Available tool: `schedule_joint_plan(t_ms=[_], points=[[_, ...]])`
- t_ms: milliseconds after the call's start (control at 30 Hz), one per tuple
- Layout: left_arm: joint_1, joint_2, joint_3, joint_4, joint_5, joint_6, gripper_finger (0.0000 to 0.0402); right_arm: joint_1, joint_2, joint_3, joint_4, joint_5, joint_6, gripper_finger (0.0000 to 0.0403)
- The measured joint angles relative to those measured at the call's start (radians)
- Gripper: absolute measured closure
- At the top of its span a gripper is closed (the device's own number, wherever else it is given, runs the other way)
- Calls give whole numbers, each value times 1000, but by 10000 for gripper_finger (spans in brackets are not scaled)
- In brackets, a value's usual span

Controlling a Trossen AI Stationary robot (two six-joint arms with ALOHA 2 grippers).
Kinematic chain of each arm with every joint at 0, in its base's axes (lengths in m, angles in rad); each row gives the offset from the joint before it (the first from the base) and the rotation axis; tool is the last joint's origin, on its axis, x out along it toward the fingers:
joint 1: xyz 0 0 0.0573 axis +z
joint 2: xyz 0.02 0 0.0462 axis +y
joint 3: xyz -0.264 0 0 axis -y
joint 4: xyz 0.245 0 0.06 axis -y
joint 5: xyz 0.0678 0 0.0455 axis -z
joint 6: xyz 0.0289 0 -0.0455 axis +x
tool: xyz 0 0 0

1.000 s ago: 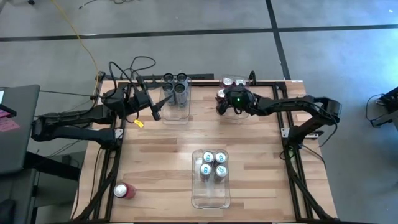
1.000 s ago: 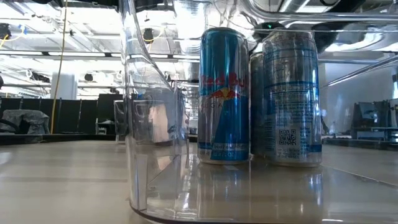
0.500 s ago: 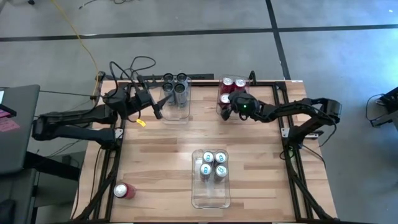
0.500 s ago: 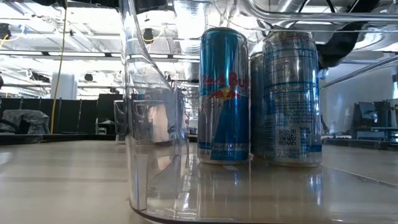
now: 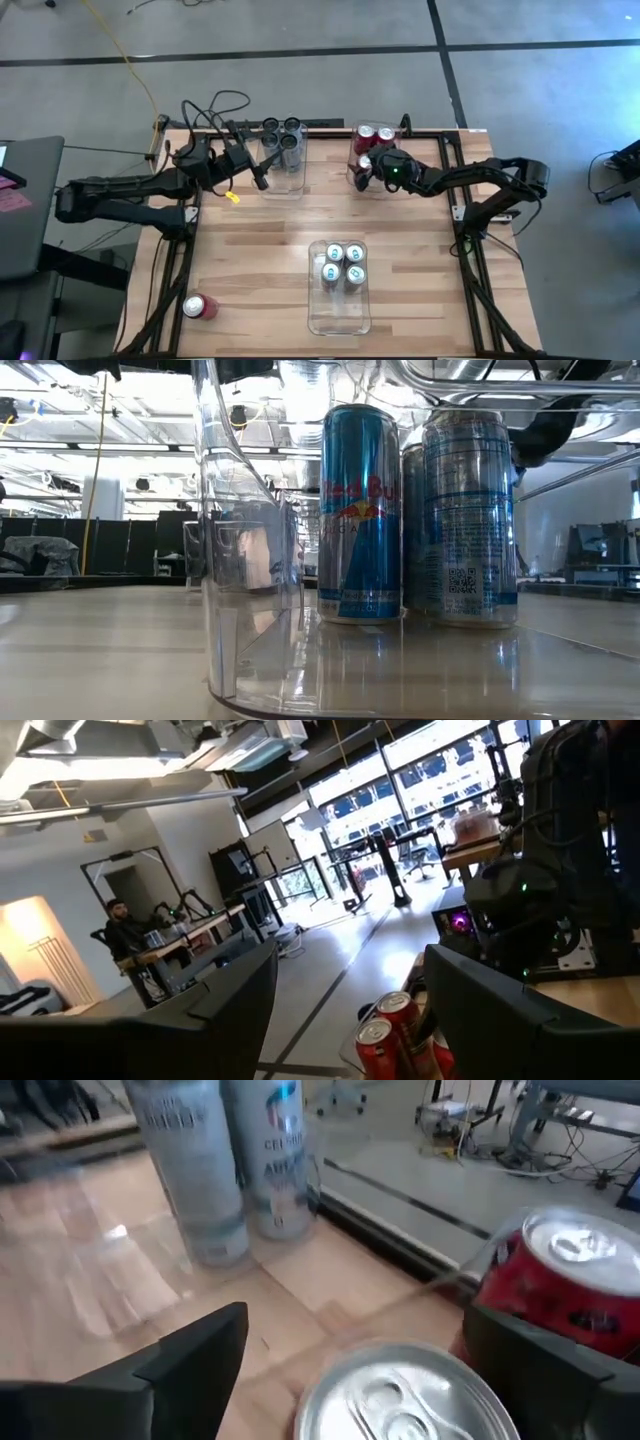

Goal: Sort soda cans
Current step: Put the right red soda can into the top right transparent bin

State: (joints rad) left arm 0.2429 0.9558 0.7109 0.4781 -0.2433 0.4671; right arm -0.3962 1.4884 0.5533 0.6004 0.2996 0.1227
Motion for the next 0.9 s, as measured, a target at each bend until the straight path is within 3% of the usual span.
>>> schedule_joint_plan(t_ms=[233,433,533,633,733,900], points=[[0,0,0,-15,-7,8,153,53,-131,9,-8,56,-22,15],[2,-1,0,-60,-107,59,153,99,-354,67,-489,68,138,35],[17,0,0,-121,-119,64,153,127,-440,88,-684,68,208,69],[44,0,0,-145,-34,77,153,143,-480,90,-758,65,259,110],[70,0,0,-99,36,71,154,150,-472,90,-819,36,290,152],[114,0,0,-82,44,41,158,117,-404,90,-843,-14,291,229]])
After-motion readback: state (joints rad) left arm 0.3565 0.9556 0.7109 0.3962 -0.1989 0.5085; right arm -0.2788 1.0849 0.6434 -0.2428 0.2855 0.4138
